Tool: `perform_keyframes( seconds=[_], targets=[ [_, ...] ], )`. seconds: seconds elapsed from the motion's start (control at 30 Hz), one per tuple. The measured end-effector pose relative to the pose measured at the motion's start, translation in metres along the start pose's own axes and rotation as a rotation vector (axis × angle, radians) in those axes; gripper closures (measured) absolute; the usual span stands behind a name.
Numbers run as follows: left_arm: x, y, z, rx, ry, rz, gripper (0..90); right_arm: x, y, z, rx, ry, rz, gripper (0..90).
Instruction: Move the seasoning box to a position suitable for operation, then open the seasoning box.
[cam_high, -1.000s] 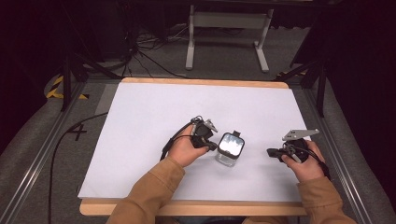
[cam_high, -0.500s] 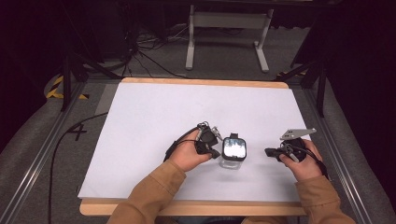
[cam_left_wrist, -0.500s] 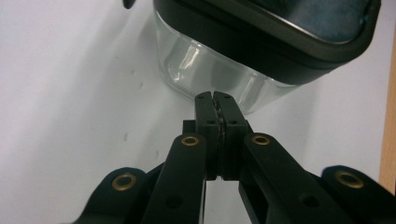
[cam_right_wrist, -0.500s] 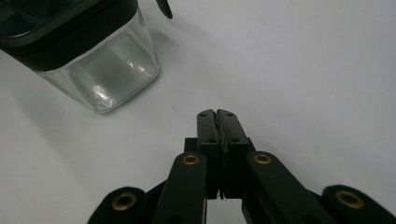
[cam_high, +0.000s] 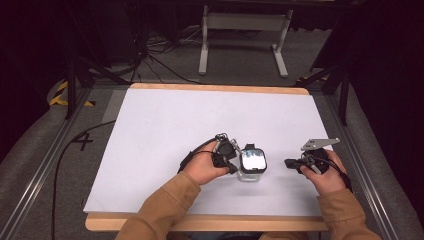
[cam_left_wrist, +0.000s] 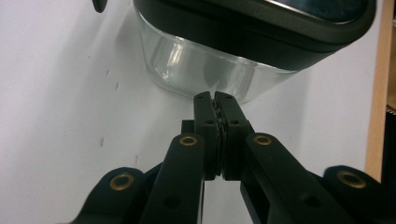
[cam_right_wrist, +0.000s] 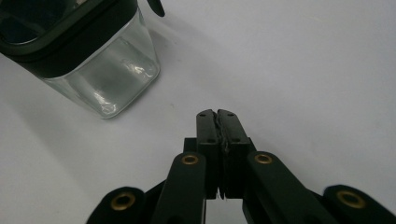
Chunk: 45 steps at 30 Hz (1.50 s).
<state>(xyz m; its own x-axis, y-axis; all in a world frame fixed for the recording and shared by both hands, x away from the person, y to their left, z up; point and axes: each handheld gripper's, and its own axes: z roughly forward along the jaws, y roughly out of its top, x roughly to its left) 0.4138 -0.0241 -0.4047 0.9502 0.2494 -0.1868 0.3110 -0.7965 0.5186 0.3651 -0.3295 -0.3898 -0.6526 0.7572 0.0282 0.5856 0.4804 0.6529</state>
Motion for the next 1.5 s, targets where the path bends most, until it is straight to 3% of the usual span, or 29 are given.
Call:
perform_keyframes(
  seconds=[0.07,0.17,0.37,0.4,0.47,0.53,0.57,0.7,0.77,0.93,1.13,1.5],
  targets=[
    [0.001,0.000,-0.005,0.002,-0.003,-0.012,86.8,0.000,0.000,0.000,-0.001,0.000,0.003,89.4],
    [0.004,0.000,-0.022,-0.052,0.002,-0.022,86.1,-0.001,0.000,-0.001,-0.003,-0.001,0.005,89.4],
    [0.004,0.002,-0.055,-0.206,0.018,-0.035,87.0,0.000,-0.003,-0.002,-0.003,-0.008,0.006,89.4],
    [0.004,0.002,-0.055,-0.206,0.018,-0.035,87.5,0.000,-0.003,-0.002,-0.003,-0.008,0.006,89.4],
    [0.002,0.005,-0.063,-0.294,0.048,-0.046,87.4,0.000,-0.004,-0.005,-0.009,-0.017,0.009,89.4],
    [0.002,0.007,-0.065,-0.351,0.062,-0.058,87.3,0.000,-0.006,-0.006,-0.013,-0.021,0.009,89.4],
    [0.002,0.007,-0.065,-0.351,0.062,-0.058,87.1,0.000,-0.006,-0.006,-0.013,-0.021,0.009,89.4],
    [0.005,0.012,-0.068,-0.428,0.096,-0.069,86.3,-0.001,-0.009,-0.009,-0.011,-0.031,0.014,89.3],
    [0.009,0.016,-0.065,-0.453,0.085,-0.086,86.1,-0.001,-0.011,-0.010,-0.014,-0.032,0.023,89.3],
    [0.017,0.024,-0.056,-0.465,0.081,-0.094,86.3,0.000,-0.016,-0.013,-0.017,-0.041,0.033,89.1],
    [0.022,0.038,-0.043,-0.466,0.064,-0.074,86.3,0.001,-0.025,-0.019,-0.015,-0.052,0.052,88.8],
    [0.026,0.046,-0.021,-0.402,0.044,-0.065,88.1,-0.002,-0.030,-0.021,-0.014,-0.055,0.065,87.6]
  ],
)
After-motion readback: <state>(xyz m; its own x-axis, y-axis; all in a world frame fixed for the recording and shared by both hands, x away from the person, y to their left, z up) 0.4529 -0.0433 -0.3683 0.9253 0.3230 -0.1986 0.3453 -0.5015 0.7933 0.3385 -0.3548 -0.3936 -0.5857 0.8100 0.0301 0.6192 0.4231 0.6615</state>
